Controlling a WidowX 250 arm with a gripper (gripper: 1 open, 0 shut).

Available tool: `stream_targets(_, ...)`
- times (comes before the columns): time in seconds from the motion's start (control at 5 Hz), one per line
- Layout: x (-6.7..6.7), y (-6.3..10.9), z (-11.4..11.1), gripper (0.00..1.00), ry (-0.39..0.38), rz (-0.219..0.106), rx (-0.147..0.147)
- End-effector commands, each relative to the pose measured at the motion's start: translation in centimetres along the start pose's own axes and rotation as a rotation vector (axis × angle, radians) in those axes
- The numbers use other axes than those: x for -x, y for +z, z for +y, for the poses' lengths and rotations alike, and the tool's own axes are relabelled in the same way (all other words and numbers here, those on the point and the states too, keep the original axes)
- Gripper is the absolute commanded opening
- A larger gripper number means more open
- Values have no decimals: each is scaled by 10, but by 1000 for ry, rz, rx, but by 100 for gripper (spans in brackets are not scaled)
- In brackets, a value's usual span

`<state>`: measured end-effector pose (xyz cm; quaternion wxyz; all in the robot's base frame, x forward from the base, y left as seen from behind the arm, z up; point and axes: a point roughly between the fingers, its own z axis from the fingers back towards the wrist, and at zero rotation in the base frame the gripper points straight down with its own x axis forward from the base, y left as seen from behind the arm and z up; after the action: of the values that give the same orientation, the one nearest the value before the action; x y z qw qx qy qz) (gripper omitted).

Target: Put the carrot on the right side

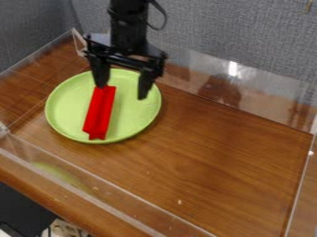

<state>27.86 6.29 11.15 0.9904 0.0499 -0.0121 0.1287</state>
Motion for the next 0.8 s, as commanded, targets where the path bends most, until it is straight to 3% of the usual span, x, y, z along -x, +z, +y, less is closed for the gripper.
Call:
stream_targets(0.0,-18,15,10,100,54,-50,-2)
stream_targets(0.2,-26,15,14,100,90,-53,-2)
stream_targets(0.4,-21,2,19,100,148,-37,-24)
stream_targets(0.6,-14,-15,19,100,99,-38,-36)
